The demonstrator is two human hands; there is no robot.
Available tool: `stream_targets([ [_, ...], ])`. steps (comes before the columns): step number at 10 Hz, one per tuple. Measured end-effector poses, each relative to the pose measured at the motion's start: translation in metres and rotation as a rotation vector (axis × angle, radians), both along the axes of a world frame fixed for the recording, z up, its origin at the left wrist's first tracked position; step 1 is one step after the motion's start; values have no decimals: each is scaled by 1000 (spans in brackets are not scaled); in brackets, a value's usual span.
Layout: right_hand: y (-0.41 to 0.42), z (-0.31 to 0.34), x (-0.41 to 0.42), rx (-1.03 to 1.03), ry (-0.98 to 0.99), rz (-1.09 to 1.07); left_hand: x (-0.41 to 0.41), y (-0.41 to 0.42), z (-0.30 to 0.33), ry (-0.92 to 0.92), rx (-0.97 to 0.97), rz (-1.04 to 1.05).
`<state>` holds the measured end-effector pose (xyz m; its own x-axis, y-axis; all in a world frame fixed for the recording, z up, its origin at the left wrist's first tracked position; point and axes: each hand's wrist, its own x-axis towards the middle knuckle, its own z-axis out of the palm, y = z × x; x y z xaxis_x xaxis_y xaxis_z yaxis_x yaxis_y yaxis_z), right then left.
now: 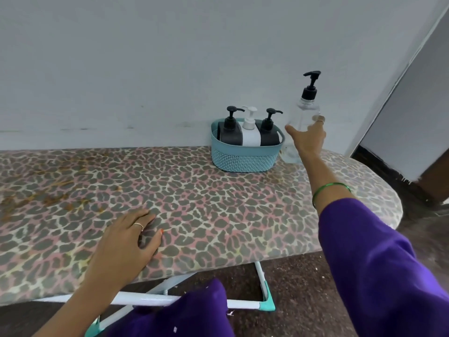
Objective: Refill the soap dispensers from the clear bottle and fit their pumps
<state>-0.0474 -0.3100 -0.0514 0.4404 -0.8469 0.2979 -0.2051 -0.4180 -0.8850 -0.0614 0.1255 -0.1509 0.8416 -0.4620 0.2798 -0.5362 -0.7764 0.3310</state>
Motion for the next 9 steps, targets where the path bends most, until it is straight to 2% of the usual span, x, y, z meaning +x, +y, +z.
stream_targets([
  [2, -9, -18, 19, 87, -55, 21, 0, 0, 2, -14, 25, -9],
  [4, -14, -24, 21, 59, -80, 25, 0, -1, 2, -36, 14, -21],
  [6, -11, -24, 15, 67, -1, 87, 0, 1, -1, -61, -9, -23],
  [7, -7, -25, 9, 135, 48, 117, 0, 1, -2, -60, -5, -20],
  [9, 32, -3, -21, 143, -78, -43, 0, 1, -5, -47, -13, -12],
])
